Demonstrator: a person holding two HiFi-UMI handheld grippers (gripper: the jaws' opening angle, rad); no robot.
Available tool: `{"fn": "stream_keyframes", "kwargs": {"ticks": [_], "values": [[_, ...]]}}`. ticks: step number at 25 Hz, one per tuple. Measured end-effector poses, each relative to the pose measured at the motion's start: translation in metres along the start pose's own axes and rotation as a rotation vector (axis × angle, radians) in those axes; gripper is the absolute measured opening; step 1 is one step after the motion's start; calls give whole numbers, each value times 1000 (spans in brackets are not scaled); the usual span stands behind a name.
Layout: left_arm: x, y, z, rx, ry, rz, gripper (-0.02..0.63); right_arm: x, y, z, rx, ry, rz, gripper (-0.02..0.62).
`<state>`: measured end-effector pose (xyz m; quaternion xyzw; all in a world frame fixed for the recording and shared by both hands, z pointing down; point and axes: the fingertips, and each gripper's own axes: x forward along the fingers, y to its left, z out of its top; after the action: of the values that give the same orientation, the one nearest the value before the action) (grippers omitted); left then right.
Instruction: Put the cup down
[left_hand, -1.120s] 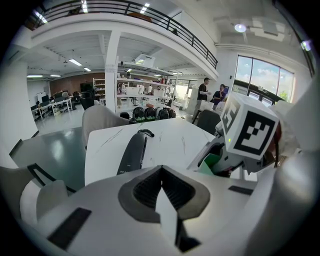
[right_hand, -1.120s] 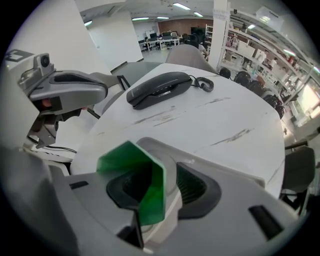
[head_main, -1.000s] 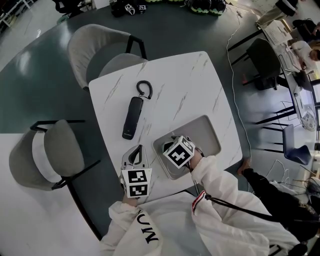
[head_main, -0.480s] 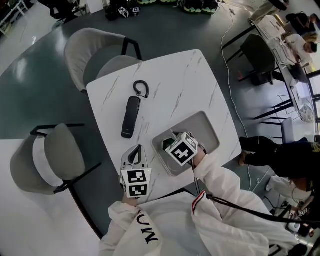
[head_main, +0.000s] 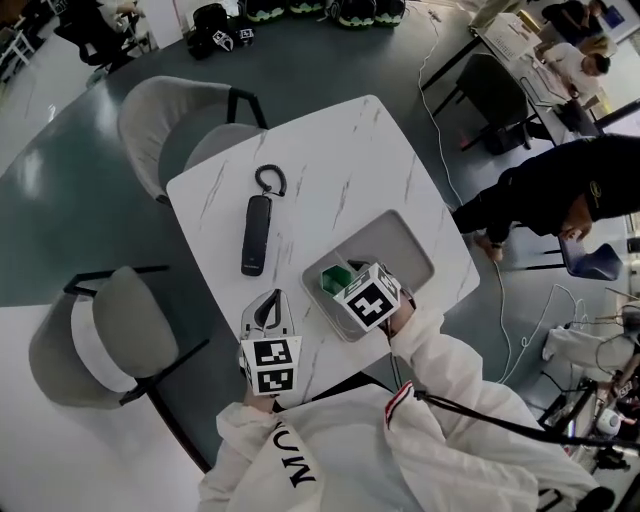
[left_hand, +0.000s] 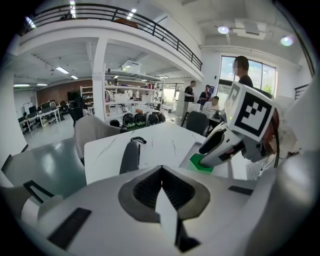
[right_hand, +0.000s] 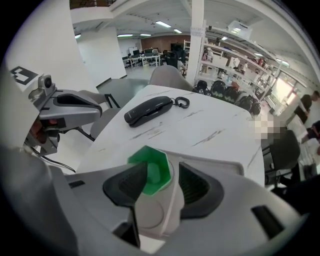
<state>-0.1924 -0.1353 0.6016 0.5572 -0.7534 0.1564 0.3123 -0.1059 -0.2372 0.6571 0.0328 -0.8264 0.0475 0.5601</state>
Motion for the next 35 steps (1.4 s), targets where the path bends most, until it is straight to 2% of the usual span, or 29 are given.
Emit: {"fn": "stream_keyframes", "kwargs": {"ticks": [11,16,25,27,30,32,35], "values": [[-33,-11,1,87,-40,-79,9,-40,23,-17,131,-92,-108,199],[-52,-22,5,124,-63,-120,9,-61,44,-28,216,-135,-99,199],[-86,-40,6,194,-112,-184,9,-108,76,-47,331,-257,-158,196],[-95,-43,5,210,-124,-199,9,-121,83,-50,352,-297,-189,162],[-111,-49,2,227,-142,-221,9,-139,96,-54,379,-351,-222,155],[-124,-55,0,241,-158,-239,9,-151,105,-58,397,-386,-246,115],[-145,-59,-1,260,-191,-264,9,-164,121,-63,419,-436,-273,114]]}}
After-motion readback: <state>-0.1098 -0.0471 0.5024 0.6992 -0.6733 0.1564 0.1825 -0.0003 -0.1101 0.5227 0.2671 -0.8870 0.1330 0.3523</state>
